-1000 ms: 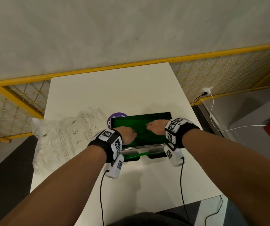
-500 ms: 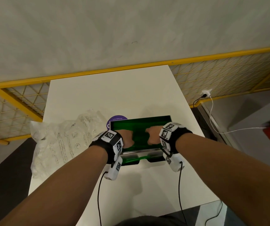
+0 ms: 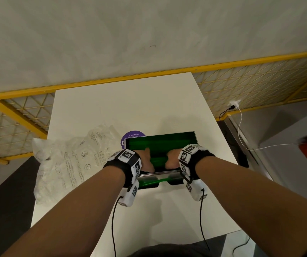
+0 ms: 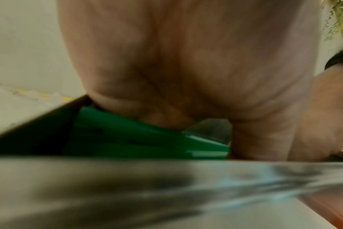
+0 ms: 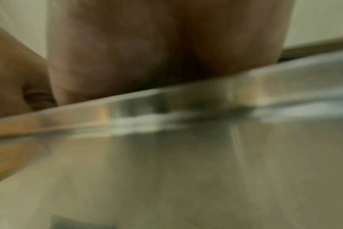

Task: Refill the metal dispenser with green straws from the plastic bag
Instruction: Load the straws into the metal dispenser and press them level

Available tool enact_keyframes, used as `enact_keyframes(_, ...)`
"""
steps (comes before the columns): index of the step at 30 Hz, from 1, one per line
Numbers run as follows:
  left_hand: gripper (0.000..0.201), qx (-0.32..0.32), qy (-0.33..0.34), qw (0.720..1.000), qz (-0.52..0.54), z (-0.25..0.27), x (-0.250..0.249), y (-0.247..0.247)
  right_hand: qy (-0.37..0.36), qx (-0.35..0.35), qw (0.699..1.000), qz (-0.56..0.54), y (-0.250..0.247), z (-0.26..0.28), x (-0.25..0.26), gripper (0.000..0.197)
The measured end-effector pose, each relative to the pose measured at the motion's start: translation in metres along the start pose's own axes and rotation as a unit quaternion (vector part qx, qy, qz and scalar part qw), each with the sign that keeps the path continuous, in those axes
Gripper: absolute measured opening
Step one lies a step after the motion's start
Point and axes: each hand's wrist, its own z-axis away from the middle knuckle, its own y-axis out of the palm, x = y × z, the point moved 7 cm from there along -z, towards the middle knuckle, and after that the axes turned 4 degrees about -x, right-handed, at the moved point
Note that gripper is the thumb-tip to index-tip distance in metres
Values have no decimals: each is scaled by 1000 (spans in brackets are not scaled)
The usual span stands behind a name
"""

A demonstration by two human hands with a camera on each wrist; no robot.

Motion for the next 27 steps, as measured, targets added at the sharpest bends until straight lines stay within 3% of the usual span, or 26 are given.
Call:
enact_keyframes(6,31,35,-7,999,17,-1,-4,2,1,2,1000,-11,-6,8,-7,41)
enact_keyframes(10,34,16,23,999,26,-2,-6,2,-22,-15,999,-45,-1,7,-4,39)
enact_keyframes(12,33,12,42,998,37,-1,-8,2,-49,-39,997,-49,-4,7,-1,38)
enact_keyframes(17,44,-8,80,994,73,6,-9,-8,-91,-150,984,8,-15,11,-3,61)
enact_keyframes(20,52,-27,81,991,102,8,-4,-11,-87,-125,987,47,-9,13,-6,59)
enact_keyframes(24,60,-31,83,986,140,10,-1,-10,-52,-82,995,5,-2,12,-17,45)
enact_keyframes(27,52,-26,83,988,128,10,-1,-7,-57,-112,992,-5,-11,13,-16,60)
